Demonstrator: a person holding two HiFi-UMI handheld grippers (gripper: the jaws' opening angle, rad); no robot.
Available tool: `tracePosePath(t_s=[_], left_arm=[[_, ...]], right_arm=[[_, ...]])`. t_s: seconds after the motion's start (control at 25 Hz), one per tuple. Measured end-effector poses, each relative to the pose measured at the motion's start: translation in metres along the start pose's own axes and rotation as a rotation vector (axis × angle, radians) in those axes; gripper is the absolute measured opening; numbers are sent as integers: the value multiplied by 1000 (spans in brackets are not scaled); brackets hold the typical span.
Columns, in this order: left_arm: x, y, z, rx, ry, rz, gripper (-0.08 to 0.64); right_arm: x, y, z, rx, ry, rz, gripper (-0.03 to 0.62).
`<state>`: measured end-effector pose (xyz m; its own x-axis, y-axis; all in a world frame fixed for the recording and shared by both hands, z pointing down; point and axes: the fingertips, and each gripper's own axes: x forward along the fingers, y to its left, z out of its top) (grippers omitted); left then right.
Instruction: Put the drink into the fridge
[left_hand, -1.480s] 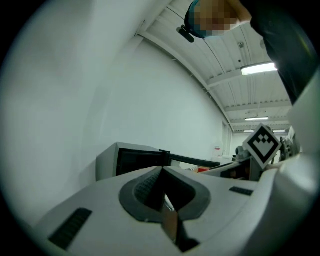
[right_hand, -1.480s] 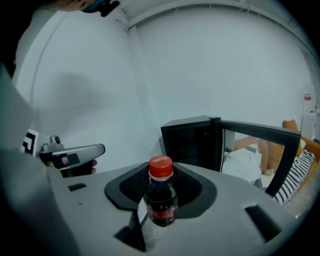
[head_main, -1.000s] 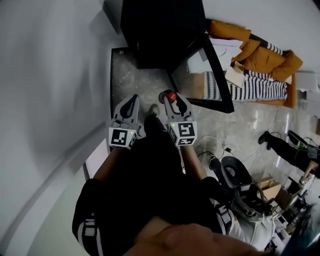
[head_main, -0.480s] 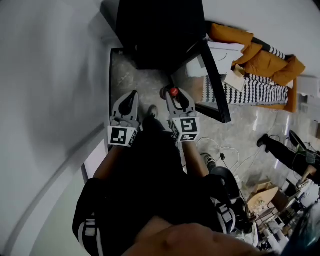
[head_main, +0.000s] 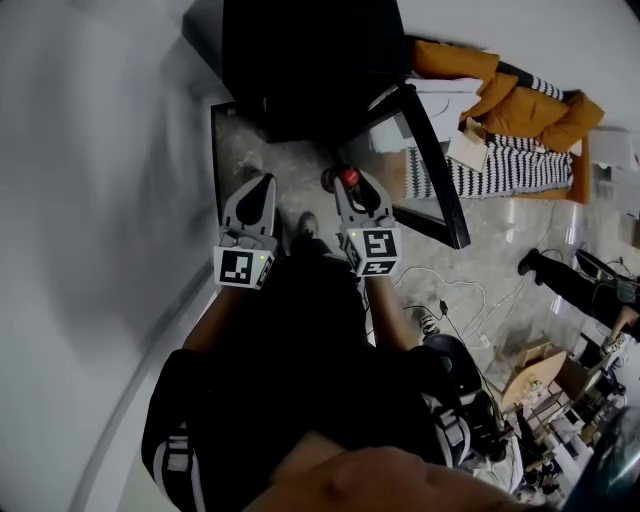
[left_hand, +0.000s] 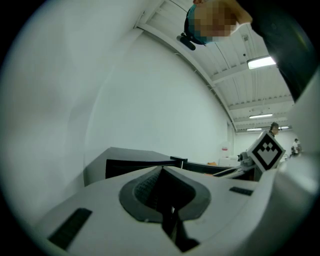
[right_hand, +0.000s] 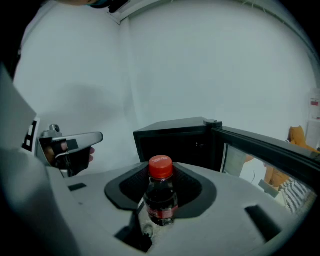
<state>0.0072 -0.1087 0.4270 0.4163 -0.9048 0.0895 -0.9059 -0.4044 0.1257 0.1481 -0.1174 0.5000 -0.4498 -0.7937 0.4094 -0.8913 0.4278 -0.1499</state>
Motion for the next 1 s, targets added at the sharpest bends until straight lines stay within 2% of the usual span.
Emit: tracePosePath(t_s=[0.2, 0.32, 0.48, 0.56, 0.8, 1.0], left_arm=[[15, 16, 2, 2, -1, -45, 5], [15, 25, -6, 4, 32, -63, 5], [20, 41, -4, -7, 9, -39, 5], [18, 47, -8, -3, 23, -35, 5], [15, 48, -17, -3, 34, -29, 5], [14, 48, -23, -21, 26, -8, 5]], right_arm=[[23, 2, 3, 5, 5, -29, 133], [36, 4, 6, 3, -2, -34, 133], [56, 7, 12, -12, -10, -24, 133], [67, 8, 12, -21, -11, -15, 133], [102, 3, 1, -43, 16, 8, 133], [132, -3, -1, -59, -6, 26, 133]])
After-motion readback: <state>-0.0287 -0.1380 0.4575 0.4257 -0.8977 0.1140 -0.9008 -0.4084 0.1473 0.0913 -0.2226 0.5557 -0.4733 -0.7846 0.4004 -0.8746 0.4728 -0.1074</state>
